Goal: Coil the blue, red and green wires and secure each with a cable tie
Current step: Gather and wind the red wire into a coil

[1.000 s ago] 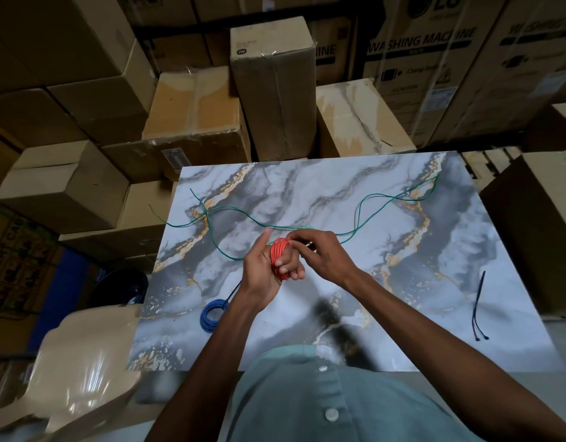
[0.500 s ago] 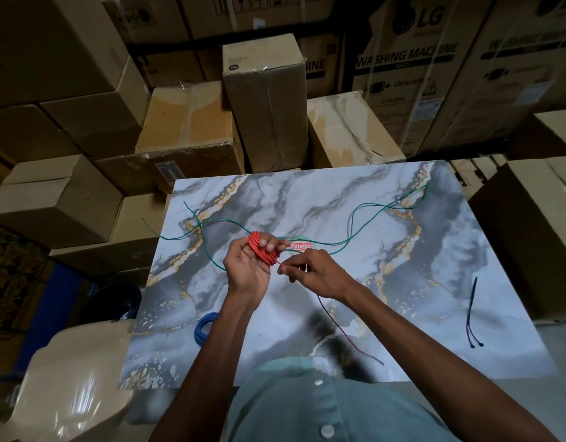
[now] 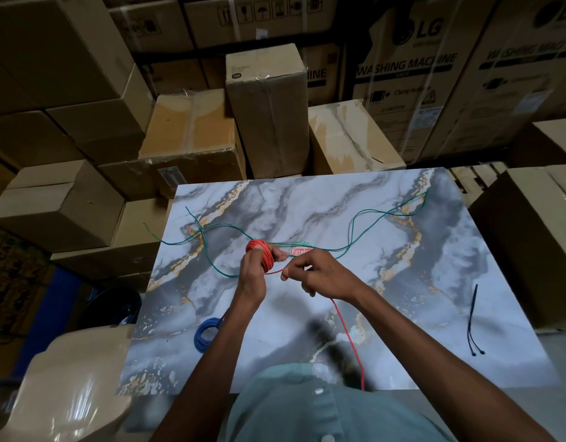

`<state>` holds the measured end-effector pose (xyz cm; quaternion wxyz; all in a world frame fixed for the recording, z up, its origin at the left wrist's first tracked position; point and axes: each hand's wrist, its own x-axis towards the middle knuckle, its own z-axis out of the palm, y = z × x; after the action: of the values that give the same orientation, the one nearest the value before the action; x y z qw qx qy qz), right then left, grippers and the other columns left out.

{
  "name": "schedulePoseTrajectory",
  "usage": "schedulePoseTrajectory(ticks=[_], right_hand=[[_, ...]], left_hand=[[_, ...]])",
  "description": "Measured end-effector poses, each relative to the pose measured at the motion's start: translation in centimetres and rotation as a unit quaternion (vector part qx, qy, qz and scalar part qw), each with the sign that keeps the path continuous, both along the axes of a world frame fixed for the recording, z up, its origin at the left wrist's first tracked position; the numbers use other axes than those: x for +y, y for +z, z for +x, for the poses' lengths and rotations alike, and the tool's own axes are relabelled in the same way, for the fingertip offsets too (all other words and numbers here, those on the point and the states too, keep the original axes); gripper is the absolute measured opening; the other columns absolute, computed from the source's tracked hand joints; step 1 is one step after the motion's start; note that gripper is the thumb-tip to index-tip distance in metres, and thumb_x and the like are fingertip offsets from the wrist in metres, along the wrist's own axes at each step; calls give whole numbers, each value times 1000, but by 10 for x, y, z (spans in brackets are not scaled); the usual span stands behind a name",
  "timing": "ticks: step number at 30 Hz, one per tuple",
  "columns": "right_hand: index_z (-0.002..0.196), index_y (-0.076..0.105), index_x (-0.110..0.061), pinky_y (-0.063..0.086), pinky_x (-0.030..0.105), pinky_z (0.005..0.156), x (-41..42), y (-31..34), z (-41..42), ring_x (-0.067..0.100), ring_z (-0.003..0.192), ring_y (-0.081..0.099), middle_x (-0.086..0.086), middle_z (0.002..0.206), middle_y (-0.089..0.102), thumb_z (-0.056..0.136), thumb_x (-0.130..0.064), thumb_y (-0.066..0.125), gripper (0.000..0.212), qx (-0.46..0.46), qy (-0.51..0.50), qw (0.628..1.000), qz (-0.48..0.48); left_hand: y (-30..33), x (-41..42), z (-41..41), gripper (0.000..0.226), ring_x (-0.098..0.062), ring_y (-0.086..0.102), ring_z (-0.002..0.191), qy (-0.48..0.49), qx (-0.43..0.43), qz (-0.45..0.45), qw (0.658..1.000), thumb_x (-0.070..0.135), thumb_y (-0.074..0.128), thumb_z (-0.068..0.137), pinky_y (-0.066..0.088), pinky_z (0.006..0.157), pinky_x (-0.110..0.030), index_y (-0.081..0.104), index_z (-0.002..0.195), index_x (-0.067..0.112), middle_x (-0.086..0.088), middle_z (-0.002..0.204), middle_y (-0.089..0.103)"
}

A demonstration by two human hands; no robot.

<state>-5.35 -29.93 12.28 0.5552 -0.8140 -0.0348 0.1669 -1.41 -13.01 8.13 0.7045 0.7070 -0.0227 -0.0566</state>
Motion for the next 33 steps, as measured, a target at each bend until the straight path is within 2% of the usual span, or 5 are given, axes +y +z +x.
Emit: schedulePoseTrajectory(ticks=[6,9,13,20,33], right_hand=[[72,77,-15,36,24,50,-1,10,-2,15,51,40,-13,57,55,100,-17,66,30,44,-36,993,105],[65,70,-17,29,23,50,-6,9,0,15,53,33,-12,55,46,100,-17,64,36,53,-31,992,106],[82,73,4,30,21,50,-12,4,4,13,54,35,-10,53,45,96,-20,71,28,58,-46,993,92],[81,75,2,32,14,51,-19,7,11,5,51,38,-7,55,49,81,-20,88,26,8,-68,993,101],[83,80,-7,24,24,51,-22,-26,-3,14,56,29,-5,61,40,93,-23,77,19,52,-118,975,182]], left_hand=[[-6,-4,-20,32,-7,57,69,-56,-25,123,991,22,36,88,42,70,-22,61,72,10,5,71,66],[-13,-4,-27,52,-14,66,71,-85,10,106,991,41,36,83,47,70,-21,61,79,-5,-17,75,69],[-3,-7,-34,44,-27,69,67,-120,37,97,987,32,38,88,45,63,-19,55,63,1,-20,63,66],[12,-16,-44,49,-34,61,51,-153,100,12,983,32,38,91,45,54,-29,40,46,11,-8,44,33],[35,-25,-55,39,-28,50,45,-169,163,-136,962,35,34,82,39,49,-30,32,47,16,-5,45,26]])
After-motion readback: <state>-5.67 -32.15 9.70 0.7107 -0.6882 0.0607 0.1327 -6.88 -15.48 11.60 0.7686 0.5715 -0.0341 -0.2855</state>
